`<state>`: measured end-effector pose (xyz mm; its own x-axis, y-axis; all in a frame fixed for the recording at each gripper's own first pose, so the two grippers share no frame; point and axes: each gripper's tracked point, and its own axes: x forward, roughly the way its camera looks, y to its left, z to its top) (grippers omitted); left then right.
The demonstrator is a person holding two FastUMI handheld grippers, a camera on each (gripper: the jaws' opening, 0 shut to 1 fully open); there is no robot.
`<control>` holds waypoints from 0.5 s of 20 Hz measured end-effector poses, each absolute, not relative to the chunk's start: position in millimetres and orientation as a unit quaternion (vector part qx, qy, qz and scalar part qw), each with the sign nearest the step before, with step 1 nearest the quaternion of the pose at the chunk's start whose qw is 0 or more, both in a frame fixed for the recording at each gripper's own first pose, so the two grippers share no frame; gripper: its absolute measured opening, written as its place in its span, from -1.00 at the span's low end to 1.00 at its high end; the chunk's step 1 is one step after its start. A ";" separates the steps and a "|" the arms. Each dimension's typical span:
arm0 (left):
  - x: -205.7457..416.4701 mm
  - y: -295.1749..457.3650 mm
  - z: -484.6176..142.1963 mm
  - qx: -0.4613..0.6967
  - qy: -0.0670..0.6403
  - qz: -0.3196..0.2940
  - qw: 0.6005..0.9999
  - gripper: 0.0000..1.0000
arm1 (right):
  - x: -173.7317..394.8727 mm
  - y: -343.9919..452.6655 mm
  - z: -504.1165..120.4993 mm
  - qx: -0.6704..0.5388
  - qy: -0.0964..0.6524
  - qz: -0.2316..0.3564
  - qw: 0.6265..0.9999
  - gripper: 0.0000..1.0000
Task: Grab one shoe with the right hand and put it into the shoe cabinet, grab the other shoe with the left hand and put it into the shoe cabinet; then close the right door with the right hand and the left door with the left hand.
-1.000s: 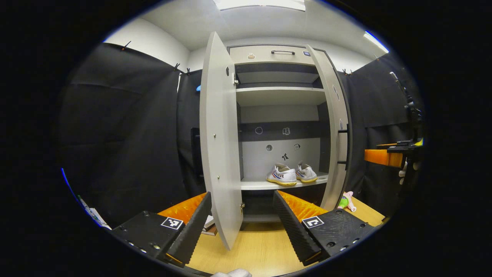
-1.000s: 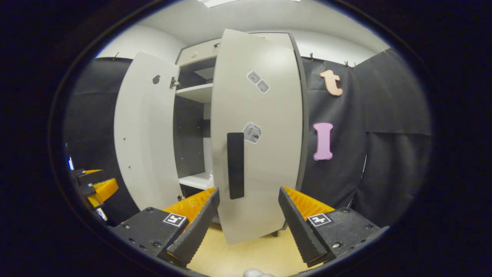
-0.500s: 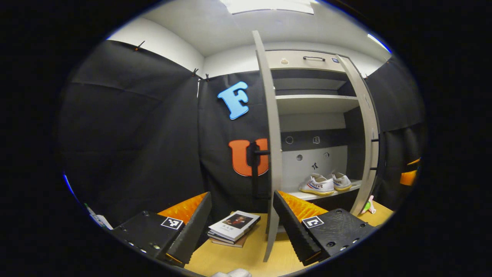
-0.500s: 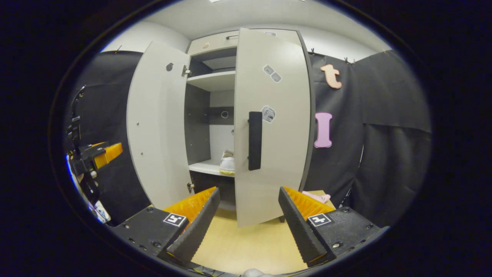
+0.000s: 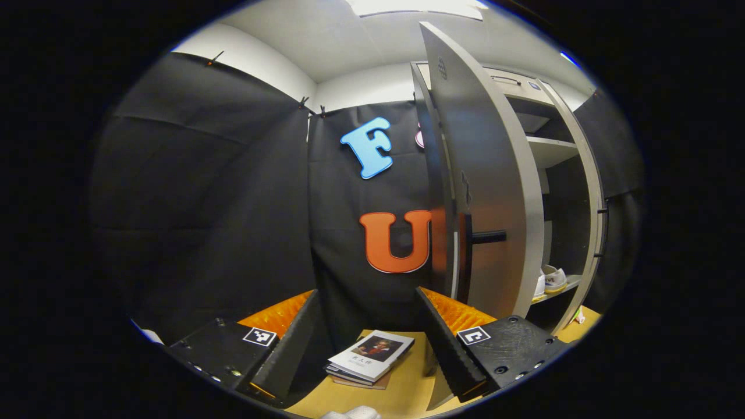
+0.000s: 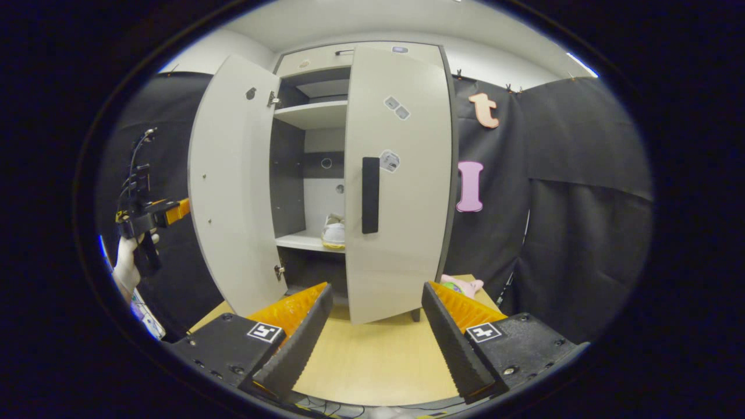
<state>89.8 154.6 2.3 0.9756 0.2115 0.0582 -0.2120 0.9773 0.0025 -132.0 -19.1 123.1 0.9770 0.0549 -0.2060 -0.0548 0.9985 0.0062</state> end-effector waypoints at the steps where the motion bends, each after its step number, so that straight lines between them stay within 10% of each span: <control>1: 88.8 157.5 4.2 0.009 -0.031 0.112 0.993 0.87 | -132.7 -19.9 122.9 0.000 0.105 0.024 0.994 1.00; 10: 90.3 122.4 5.5 0.010 -0.037 0.086 0.996 0.80 | -133.3 -15.5 120.6 0.010 0.107 0.034 0.994 0.99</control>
<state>90.3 122.4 5.5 0.9824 0.1706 0.0756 -0.1722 0.9850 0.0139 -133.3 -15.5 120.6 0.9747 0.0693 -0.2126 -0.0648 0.9975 0.0279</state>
